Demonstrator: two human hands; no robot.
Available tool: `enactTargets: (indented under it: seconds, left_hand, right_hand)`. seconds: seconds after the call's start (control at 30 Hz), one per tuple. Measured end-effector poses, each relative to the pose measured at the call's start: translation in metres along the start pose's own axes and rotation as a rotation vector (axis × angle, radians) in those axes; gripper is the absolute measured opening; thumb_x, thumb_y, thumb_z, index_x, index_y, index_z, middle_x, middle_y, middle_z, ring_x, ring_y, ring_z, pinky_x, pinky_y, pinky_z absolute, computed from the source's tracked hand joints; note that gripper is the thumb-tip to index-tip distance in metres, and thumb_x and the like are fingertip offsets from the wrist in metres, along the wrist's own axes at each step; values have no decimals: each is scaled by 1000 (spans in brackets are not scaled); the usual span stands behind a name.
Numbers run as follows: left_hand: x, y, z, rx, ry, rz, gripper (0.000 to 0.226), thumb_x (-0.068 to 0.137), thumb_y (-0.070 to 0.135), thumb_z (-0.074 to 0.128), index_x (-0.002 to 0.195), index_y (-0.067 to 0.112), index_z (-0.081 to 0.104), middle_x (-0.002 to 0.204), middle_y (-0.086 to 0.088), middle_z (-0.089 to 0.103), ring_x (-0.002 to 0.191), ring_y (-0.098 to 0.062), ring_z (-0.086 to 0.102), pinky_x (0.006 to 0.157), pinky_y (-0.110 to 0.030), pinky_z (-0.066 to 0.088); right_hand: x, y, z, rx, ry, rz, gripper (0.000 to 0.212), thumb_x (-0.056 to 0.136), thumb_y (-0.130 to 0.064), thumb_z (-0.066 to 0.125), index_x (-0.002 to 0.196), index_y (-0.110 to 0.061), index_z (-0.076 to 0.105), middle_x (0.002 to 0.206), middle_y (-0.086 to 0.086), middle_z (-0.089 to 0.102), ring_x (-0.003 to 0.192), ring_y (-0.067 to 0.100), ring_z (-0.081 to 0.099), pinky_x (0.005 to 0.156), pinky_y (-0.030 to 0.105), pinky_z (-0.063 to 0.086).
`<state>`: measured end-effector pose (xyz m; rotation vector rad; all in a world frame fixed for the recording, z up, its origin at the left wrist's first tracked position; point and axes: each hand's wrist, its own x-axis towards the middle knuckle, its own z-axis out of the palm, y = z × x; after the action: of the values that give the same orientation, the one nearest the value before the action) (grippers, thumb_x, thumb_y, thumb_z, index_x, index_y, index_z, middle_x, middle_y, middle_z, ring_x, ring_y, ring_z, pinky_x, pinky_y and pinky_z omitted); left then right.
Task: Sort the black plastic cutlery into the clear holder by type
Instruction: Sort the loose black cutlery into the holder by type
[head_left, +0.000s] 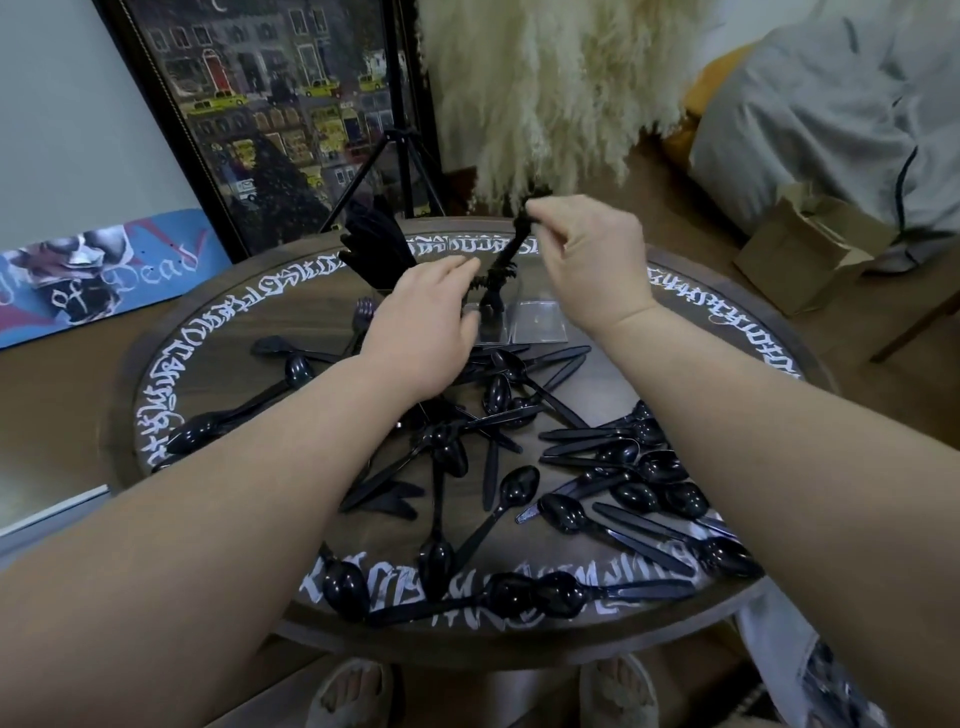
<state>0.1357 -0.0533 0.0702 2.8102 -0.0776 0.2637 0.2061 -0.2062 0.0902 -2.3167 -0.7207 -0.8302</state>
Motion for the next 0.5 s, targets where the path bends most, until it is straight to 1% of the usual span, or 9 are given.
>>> enactTargets:
  seconds: [0.07, 0.13, 0.2, 0.27, 0.33, 0.37, 0.47, 0.5]
  left_hand:
    - [3, -3, 4, 19, -29, 2, 54, 98, 24, 44, 149, 15, 28, 154, -1, 30, 141, -22, 23, 113, -34, 23]
    - [5, -7, 7, 30, -41, 1, 54, 98, 24, 44, 149, 16, 28, 154, 0, 31, 141, -21, 24, 112, -36, 25]
    - [5, -10, 10, 17, -36, -4, 54, 98, 23, 44, 149, 16, 28, 153, 0, 31, 141, -21, 24, 112, -36, 26]
    - [5, -11, 13, -9, -23, -6, 55, 98, 20, 45, 149, 14, 28, 154, -2, 30, 141, -21, 25, 114, -34, 23]
    - [4, -12, 15, -36, -13, -10, 56, 98, 18, 45, 150, 12, 26, 155, -4, 28, 142, -21, 24, 115, -32, 20]
    - [4, -11, 16, -46, -10, -16, 56, 98, 18, 45, 150, 12, 24, 155, -4, 27, 142, -20, 24, 115, -31, 19]
    - [2, -11, 15, -63, 0, -27, 57, 98, 16, 42, 151, 13, 21, 157, -1, 24, 144, -17, 21, 115, -30, 19]
    - [3, -12, 15, -64, 2, -24, 57, 98, 15, 42, 151, 14, 20, 157, -1, 24, 144, -17, 21, 114, -31, 20]
  right_hand:
    - [-3, 7, 7, -48, -213, -3, 27, 93, -11, 52, 114, -8, 69, 108, 12, 70, 100, 30, 65, 91, 37, 50]
    - [-6, 12, 10, -76, -371, 19, 32, 93, -10, 49, 122, -10, 64, 119, 10, 65, 110, 28, 59, 97, 35, 44]
    - [-9, 12, 11, -74, -441, 39, 37, 90, -10, 50, 126, -12, 61, 124, 8, 61, 115, 25, 56, 99, 34, 42]
    - [-12, 12, 13, -81, -500, 48, 41, 88, -14, 55, 129, -13, 57, 128, 7, 58, 118, 24, 53, 101, 34, 41]
    - [-16, 13, 18, -98, -540, 68, 45, 90, -22, 59, 133, -15, 53, 130, 5, 57, 120, 22, 51, 101, 32, 39]
    - [-16, 13, 20, -105, -531, 78, 44, 91, -25, 59, 134, -15, 53, 129, 5, 57, 120, 22, 51, 100, 32, 39]
    - [-16, 9, 25, -129, -443, 86, 34, 96, -28, 53, 126, -14, 60, 120, 7, 63, 112, 26, 53, 94, 35, 41]
    - [-16, 7, 26, -139, -424, 79, 32, 97, -28, 51, 124, -14, 61, 118, 7, 64, 112, 27, 52, 93, 34, 40]
